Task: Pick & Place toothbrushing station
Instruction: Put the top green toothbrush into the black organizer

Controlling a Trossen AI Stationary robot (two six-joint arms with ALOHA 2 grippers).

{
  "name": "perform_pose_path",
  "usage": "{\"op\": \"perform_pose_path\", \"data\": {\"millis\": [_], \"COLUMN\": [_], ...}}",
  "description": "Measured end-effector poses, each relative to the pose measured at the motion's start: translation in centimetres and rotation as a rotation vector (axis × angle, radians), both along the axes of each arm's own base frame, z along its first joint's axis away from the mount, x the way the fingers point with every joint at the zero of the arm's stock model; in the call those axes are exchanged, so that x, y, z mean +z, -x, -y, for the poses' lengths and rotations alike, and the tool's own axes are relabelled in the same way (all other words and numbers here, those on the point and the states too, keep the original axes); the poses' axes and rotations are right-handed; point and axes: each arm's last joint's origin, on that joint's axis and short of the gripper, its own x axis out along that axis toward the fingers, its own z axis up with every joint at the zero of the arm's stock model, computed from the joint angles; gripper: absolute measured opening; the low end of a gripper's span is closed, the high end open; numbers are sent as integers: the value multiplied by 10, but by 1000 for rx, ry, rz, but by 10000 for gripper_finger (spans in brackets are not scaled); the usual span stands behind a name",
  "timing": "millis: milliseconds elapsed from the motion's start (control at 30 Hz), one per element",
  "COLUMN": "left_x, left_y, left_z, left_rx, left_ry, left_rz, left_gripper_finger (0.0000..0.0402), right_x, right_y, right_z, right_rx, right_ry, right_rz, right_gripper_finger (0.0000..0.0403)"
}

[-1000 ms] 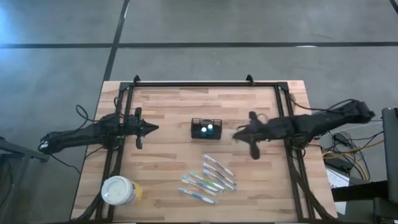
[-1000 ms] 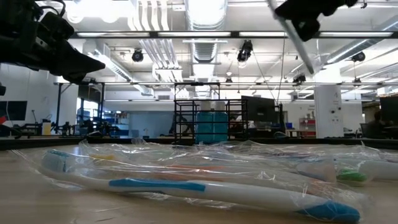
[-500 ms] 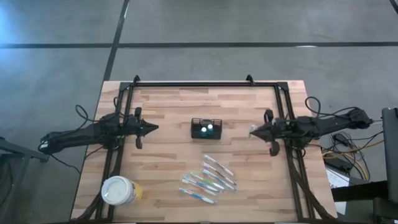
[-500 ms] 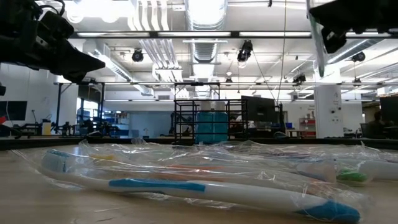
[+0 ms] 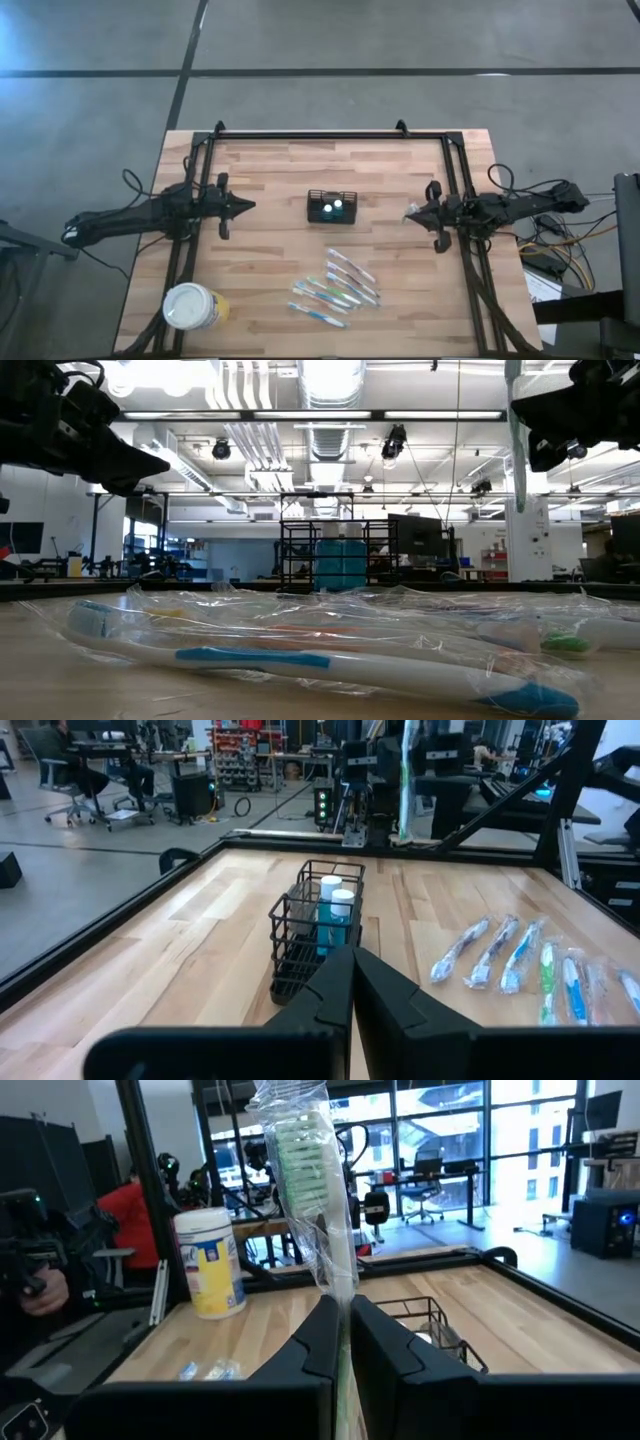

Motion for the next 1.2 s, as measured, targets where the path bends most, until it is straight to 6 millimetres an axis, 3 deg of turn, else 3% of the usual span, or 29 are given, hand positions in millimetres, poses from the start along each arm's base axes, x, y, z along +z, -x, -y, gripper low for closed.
{"op": "perform_pose_path", "data": {"millis": [400, 700, 967, 1200], "left_x": [-2, -1, 1, 1], "left_y": [-1, -1, -1, -1], "left_z": [0, 0, 0, 0], "left_rx": [1, -1, -2, -2], "left_ry": [-5, -17, -32, -33], "left_rz": [23, 29, 43, 45], "left_gripper_finger": [14, 14, 14, 14], "right_x": [-4, 46, 98, 116], "right_y": [2, -7, -56, -106], "right_z": [2, 3, 2, 13], "right_rx": [-49, -120, -179, -167], "right_ry": [6, 91, 239, 344], "right_rz": [25, 102, 11, 22], "right_gripper_finger": [10, 8, 8, 8]}}
